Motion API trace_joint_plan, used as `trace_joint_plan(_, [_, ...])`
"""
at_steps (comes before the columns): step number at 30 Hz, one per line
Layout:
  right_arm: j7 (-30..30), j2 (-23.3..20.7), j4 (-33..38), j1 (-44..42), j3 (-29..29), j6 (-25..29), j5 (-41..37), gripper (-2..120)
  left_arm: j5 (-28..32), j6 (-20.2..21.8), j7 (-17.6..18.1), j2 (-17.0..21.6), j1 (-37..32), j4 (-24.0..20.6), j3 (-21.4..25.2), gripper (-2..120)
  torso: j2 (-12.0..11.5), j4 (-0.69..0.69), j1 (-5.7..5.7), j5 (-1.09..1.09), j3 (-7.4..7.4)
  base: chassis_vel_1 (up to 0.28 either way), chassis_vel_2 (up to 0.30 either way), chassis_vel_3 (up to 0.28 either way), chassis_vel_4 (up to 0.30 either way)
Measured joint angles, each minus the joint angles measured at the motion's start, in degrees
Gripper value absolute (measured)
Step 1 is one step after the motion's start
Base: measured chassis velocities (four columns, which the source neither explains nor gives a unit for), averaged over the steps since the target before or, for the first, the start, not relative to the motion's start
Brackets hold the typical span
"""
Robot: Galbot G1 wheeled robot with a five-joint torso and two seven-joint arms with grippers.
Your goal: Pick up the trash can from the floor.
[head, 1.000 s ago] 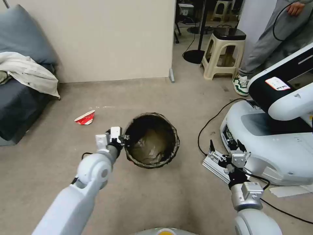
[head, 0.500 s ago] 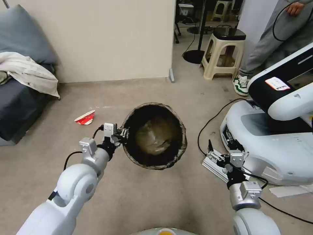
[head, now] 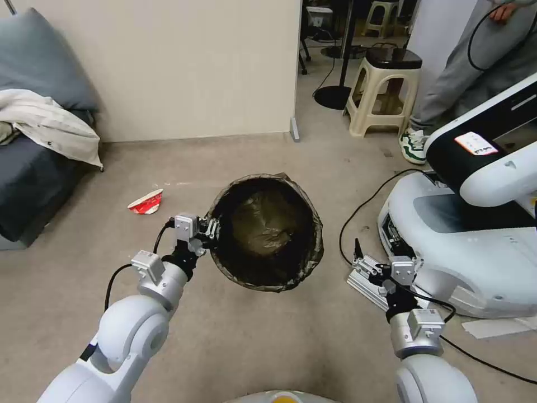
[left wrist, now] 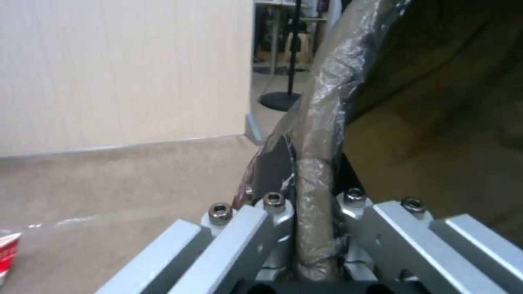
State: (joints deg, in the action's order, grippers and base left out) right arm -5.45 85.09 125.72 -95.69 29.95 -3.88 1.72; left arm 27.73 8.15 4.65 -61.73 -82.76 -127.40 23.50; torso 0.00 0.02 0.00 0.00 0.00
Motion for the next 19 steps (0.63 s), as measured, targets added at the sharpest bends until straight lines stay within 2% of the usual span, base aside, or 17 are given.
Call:
trace_joint_plan(11, [0.00, 0.51, 0.23, -0.50, 0.11, 0.39, 0.27, 100, -2.82, 7.70, 5.61, -1.39, -2.25, -3.36, 0.73, 1, 0.00, -0.02, 0.00, 0.00, 0.00, 0.000, 0.000, 0.000, 0.000])
trace_joint_plan(19, [0.00, 0.85, 0.26, -0.67, 0.14, 0.54, 0.59, 100, -3.61, 11.40, 7.25, -2.04, -3.49, -5.39, 1.05, 1, 0.00, -0.02, 0.00, 0.01, 0.00, 0.000, 0.000, 0.000, 0.000])
